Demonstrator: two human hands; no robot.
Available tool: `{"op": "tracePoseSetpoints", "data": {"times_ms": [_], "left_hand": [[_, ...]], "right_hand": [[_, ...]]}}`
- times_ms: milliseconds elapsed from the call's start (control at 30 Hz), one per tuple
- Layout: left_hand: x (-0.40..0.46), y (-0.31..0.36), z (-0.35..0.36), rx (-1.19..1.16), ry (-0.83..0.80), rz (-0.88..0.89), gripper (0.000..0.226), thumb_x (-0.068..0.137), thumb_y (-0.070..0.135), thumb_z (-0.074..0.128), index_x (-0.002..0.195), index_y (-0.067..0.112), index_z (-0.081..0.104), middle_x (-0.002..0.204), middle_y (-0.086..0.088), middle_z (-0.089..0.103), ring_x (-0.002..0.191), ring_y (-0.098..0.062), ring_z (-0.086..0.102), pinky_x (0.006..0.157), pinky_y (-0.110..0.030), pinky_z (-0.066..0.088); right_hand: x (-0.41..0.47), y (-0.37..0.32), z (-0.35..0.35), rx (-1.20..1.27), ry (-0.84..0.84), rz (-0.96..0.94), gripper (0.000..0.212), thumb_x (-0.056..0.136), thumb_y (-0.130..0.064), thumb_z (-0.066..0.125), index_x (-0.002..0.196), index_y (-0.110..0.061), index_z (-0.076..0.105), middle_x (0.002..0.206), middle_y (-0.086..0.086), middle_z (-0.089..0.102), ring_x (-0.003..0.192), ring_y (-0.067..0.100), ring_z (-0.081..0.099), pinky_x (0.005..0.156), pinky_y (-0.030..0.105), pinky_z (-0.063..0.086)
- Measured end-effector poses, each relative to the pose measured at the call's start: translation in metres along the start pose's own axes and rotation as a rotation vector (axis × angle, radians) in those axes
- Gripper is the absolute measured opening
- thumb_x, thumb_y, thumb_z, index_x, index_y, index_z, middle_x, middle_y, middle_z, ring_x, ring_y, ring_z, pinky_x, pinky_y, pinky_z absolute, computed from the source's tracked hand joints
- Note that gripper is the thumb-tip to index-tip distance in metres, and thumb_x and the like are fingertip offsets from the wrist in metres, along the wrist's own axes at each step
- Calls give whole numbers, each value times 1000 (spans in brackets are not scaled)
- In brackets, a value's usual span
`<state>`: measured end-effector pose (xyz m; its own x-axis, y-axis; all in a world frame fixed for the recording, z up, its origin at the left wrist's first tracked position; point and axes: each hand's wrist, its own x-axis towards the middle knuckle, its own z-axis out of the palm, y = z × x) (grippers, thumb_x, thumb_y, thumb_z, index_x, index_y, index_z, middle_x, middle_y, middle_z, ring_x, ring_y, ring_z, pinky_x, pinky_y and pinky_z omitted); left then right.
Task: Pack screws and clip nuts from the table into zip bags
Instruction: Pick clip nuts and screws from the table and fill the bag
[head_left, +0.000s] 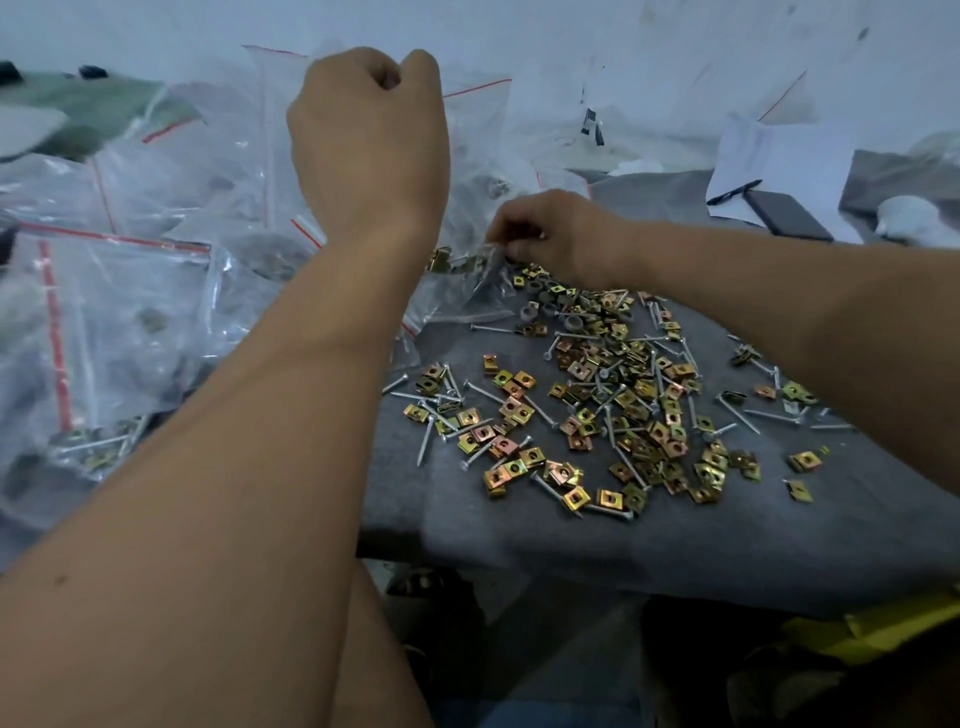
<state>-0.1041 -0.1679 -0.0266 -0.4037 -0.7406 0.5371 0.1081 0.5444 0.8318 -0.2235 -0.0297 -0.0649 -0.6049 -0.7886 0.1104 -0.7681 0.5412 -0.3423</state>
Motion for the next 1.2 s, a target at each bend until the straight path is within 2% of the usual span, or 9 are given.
{"op": "tracePoseSetpoints", "data": {"times_ms": [167,333,500,600,800,967,1067,1133,1200], "left_hand": [[4,-5,-1,16,-9,-7,39,88,28,52,80,-9,64,75,-6,54,70,-13,45,65,-32,33],[3,-4,-2,-5,-13,-8,37,89,25,54,77,-10,60,72,-14,52,69,-15,45,63,-34,30],[-1,-1,-2,29,-7,-11,36,90,24,53,61,13,36,72,-28,52,67,-15,46,59,-38,25],[-2,1,-1,24,-19,-17,40,90,25,53,59,19,29,69,-27,48,70,-15,53,58,-39,25],[-4,4,-4,10,-28,-41,37,86,25,53,59,19,28,73,-31,49,67,-16,46,59,-39,22],[-3,6,-7,8,-33,-64,35,85,26,52,59,17,30,82,-30,64,67,-20,42,59,-40,26],[-3,6,-7,0,-50,-66,35,85,27,51,59,17,30,83,-30,64,68,-18,48,59,-40,26],[-5,7,-7,-5,-60,-74,32,85,26,52,60,11,39,83,-30,63,67,-18,46,59,-40,26],[-7,10,-8,2,-63,-95,31,85,26,53,70,-1,56,85,-27,67,66,-19,39,58,-41,28]], "right_hand": [[-9,19,4,-9,122,-46,14,95,-11,70,103,-16,60,95,-3,65,90,18,61,83,31,51],[-15,34,4,-7,97,-23,13,92,-16,76,100,-24,69,94,-9,71,85,1,64,73,9,44],[-14,30,-1,-89,39,6,15,96,-19,72,110,-23,76,106,-3,73,100,16,67,90,27,49],[-19,27,-3,-155,4,-34,16,95,-22,74,110,-24,77,110,-3,74,96,14,66,88,25,46],[-24,25,-4,-309,-60,-75,19,92,-25,78,111,-27,77,112,-7,68,96,13,62,83,23,40],[-30,22,-12,-315,-103,-75,23,89,-23,80,112,-27,78,112,-6,70,99,17,66,92,33,53],[-35,20,-18,-455,-176,-150,28,93,-23,75,121,-29,75,115,-6,73,100,15,68,87,27,49],[-39,20,-19,-546,-194,-200,30,94,-23,72,123,-29,75,115,-7,74,99,14,68,81,23,44],[-43,19,-17,-567,-175,-199,29,92,-22,71,119,-30,76,110,-7,74,94,14,68,79,26,50]]}}
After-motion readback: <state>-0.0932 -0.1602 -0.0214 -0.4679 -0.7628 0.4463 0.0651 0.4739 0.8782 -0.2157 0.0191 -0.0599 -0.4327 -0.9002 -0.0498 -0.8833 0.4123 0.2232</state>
